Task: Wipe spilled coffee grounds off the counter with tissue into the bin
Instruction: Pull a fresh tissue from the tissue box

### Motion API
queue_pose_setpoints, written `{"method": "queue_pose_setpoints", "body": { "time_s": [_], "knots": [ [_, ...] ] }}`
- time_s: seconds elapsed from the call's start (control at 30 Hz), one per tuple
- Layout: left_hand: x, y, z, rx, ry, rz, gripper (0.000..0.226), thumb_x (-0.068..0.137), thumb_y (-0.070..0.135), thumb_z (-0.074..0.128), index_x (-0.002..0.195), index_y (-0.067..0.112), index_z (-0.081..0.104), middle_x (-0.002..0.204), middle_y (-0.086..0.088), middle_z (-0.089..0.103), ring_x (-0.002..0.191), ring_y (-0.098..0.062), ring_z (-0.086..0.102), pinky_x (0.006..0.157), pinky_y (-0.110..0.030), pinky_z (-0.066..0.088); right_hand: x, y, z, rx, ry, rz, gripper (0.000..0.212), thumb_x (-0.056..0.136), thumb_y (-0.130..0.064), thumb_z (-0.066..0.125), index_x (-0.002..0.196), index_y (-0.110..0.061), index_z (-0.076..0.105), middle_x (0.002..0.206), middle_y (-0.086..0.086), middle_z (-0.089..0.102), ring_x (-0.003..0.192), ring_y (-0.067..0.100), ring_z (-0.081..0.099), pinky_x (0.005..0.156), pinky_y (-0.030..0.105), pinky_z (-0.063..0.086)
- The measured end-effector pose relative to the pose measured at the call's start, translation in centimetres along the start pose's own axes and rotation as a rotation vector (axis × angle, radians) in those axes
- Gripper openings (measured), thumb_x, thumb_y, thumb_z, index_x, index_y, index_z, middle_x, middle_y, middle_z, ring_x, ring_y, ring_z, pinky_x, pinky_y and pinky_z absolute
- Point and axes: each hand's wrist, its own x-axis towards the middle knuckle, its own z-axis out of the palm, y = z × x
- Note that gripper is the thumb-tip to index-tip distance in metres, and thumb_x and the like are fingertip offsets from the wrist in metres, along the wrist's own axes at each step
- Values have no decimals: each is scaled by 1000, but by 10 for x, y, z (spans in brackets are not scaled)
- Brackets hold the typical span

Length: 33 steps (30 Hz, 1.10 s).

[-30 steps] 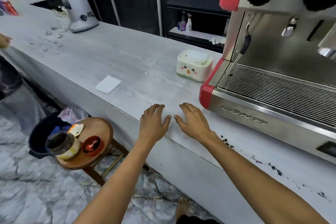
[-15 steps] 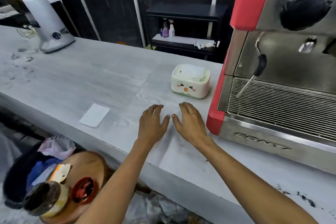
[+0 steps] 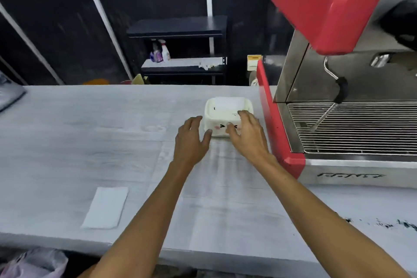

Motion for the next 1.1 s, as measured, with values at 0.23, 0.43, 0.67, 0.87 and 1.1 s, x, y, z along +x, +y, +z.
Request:
{"method": "queue_pose_setpoints", "body": {
  "time_s": [0.23,0.43,0.67,0.87,1.1],
  "knots": [
    [56,2,15,-79,-74,82,59,96,47,49,145,14,42,155,-10,36,135,-35,40,103,-48,40,62,8,10,-99,-14,185,54,94,-37,50,135,-3,43,140,14,46,128,32,41,102,45,39],
    [71,1,42,-108,-147,41,60,97,46,50,147,15,37,161,-11,23,142,-35,31,108,-49,37,108,18,20,-188,-120,250,57,94,-41,49,139,-6,39,144,12,42,131,33,37,104,48,37],
    [64,-7,51,-117,-139,28,60,98,49,47,146,16,36,163,-5,18,142,-29,30,104,-49,40,112,27,32,-141,-178,304,48,96,-30,46,140,-13,42,146,8,42,132,29,36,105,45,36],
    [64,-8,49,-123,-139,32,57,97,49,49,144,19,38,162,-3,20,141,-29,33,103,-49,41,106,25,33,-76,-20,231,25,92,-17,52,115,-10,58,122,8,58,115,27,48,89,38,42],
    [65,-7,43,-164,-150,20,60,97,45,52,148,18,35,162,-4,21,141,-28,32,105,-49,39,102,16,22,-15,21,201,9,87,-14,56,96,-10,56,92,6,65,89,28,57,80,43,48]
  ]
}}
